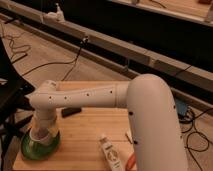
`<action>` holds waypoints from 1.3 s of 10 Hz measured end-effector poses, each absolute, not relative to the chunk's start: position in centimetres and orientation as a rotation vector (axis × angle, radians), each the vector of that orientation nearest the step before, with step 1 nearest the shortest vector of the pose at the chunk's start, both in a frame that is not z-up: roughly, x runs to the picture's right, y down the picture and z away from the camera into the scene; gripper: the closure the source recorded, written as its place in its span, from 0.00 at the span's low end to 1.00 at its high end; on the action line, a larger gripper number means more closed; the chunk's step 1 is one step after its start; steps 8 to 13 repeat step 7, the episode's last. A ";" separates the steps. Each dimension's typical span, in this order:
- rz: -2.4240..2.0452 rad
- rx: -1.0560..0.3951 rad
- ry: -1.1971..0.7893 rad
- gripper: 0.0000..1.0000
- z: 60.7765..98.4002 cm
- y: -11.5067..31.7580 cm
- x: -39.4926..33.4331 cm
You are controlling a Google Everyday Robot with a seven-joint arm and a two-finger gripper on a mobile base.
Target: Place the ceramic cup in the ceramic bowl
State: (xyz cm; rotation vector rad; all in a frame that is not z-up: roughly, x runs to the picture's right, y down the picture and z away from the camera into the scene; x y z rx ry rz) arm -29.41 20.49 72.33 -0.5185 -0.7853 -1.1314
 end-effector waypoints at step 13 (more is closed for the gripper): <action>-1.058 -0.375 -0.826 0.30 66.6 12.8 -27.1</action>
